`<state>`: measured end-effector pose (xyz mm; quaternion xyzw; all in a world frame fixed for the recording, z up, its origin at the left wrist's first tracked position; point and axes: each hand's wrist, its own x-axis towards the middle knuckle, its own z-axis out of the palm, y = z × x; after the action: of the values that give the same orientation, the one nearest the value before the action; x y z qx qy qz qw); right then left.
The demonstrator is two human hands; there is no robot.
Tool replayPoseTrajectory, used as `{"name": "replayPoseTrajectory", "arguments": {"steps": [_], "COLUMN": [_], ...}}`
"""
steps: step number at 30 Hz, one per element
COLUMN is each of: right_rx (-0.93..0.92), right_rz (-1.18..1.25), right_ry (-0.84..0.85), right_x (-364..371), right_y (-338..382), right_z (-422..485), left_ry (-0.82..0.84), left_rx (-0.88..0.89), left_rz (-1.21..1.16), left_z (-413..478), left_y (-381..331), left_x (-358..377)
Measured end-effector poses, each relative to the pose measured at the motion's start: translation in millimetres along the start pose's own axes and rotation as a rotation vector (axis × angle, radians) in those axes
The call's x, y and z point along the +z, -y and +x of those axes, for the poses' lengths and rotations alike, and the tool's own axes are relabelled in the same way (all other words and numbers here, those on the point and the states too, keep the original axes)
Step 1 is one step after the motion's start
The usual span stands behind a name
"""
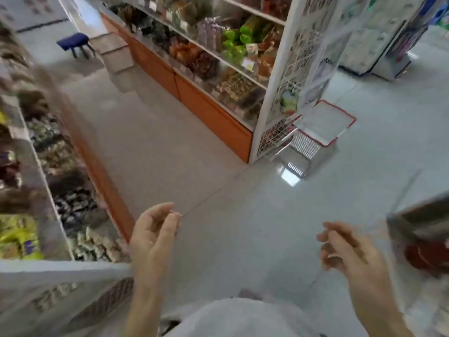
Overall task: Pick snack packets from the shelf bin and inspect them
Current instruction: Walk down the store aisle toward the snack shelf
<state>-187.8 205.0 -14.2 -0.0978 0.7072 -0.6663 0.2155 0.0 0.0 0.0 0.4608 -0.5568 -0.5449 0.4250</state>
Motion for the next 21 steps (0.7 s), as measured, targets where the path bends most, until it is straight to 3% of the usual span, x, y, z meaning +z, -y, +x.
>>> {"name": "replayPoseTrajectory", "arguments": {"steps": [4,10,21], "right_rx": [0.144,0.202,0.033], "right_rz": [-0.243,-0.424,-0.481], "right_ry": [0.121,0.313,0.627], "right_x": [27.0,95.8,303.7], "right_y": [-45.1,-41.1,20.9], "right_z": [22.2,103.2,380.9], "left_ry": [-0.006,-0.09,-0.288], "left_rx": [-0.153,-0.242,-0.312], "left_rz": [0.128,0.149,0.186], "left_z": [30.3,124.4,287.1], "left_y": [33.0,50.9,32.1], "left_x": [8.5,46.4,102.3]}}
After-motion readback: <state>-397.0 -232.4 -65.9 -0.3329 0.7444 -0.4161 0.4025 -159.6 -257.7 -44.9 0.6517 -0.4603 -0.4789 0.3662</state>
